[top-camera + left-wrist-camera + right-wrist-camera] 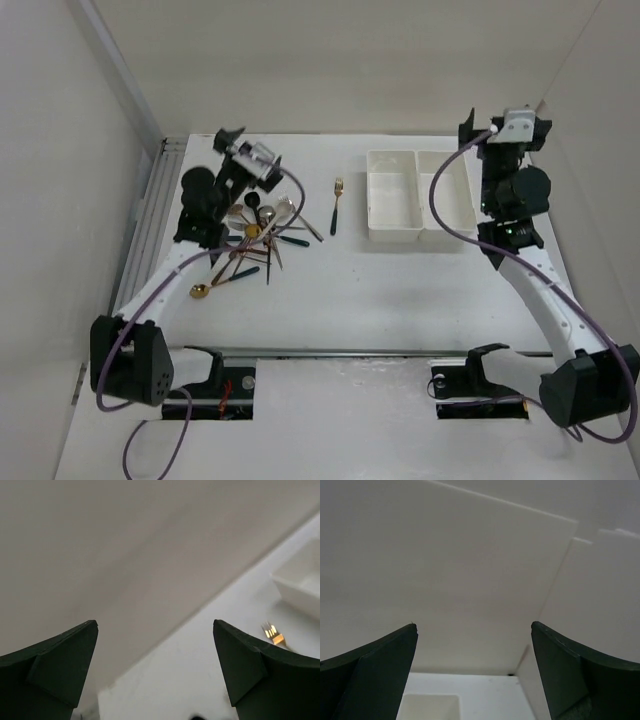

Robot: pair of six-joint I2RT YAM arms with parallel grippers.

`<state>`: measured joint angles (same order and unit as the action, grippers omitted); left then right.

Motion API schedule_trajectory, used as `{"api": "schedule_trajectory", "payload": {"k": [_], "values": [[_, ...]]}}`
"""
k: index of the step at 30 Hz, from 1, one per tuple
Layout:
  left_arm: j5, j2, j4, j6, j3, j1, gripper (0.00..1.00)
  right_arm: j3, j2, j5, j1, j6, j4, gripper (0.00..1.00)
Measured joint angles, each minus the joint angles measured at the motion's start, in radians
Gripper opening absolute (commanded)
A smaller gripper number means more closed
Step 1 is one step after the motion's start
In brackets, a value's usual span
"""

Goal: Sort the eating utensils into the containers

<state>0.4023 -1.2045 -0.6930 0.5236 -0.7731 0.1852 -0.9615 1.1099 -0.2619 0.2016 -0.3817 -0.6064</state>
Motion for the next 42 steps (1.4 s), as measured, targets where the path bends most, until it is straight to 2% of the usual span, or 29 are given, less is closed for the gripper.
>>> {"api": "schedule_trajectory", "payload": {"k": [3, 6, 8, 9, 12, 13, 14, 15, 16, 18, 22, 29, 35, 40, 42], "values": [[-0.111, -0.124, 0.071, 0.018, -0.295, 0.102, 0.99, -0.121, 0.063, -0.14, 0.015, -0.105, 0.024, 1.0], [-0.159, -0.259, 0.205, -0.008, -0.538, 0.151, 0.99, -0.203, 0.143, -0.274, 0.014, -0.08, 0.047, 1.0], [-0.161, -0.332, 0.302, -0.036, -0.636, 0.171, 0.99, -0.218, 0.18, -0.319, 0.014, -0.058, 0.074, 1.0], [-0.159, -0.366, 0.353, -0.051, -0.671, 0.18, 0.93, -0.218, 0.193, -0.318, 0.014, -0.05, 0.1, 1.0], [-0.163, -0.505, 0.544, -0.106, -0.803, 0.22, 0.85, -0.242, 0.23, -0.266, 0.016, 0.002, 0.238, 1.0], [-0.163, -0.578, 0.616, -0.127, -0.878, 0.236, 0.75, -0.259, 0.244, -0.241, 0.016, 0.035, 0.295, 0.97], [-0.162, -0.656, 0.689, -0.151, -0.958, 0.253, 0.68, -0.278, 0.259, -0.216, 0.016, 0.07, 0.348, 0.91], [-0.155, -0.737, 0.767, -0.177, -1.04, 0.265, 0.63, -0.294, 0.27, -0.192, 0.016, 0.1, 0.389, 0.9], [-0.14, -0.838, 0.858, -0.207, -1.152, 0.275, 0.61, -0.306, 0.28, -0.168, 0.018, 0.134, 0.428, 0.9], [-0.12, -0.977, 0.947, -0.264, -1.266, 0.291, 0.6, -0.315, 0.292, -0.137, 0.024, 0.2, 0.492, 0.88], [-0.095, -1.089, 1.054, -0.391, -1.233, 0.292, 0.58, -0.315, 0.303, -0.113, 0.051, 0.299, 0.569, 0.87], [-0.092, -1.091, 1.049, -0.558, -1.139, 0.276, 0.51, -0.299, 0.3, -0.088, 0.081, 0.379, 0.604, 0.87], [-0.087, -1.091, 1.024, -0.617, -1.074, 0.283, 0.51, -0.256, 0.285, -0.094, 0.081, 0.4, 0.622, 0.87], [-0.104, -1.091, 1.018, -0.632, -1.059, 0.305, 0.47, -0.232, 0.264, -0.1, 0.081, 0.409, 0.637, 0.87], [-0.123, -1.091, 1.02, -0.639, -1.059, 0.31, 0.41, -0.232, 0.256, -0.104, 0.082, 0.413, 0.644, 0.87]]}}
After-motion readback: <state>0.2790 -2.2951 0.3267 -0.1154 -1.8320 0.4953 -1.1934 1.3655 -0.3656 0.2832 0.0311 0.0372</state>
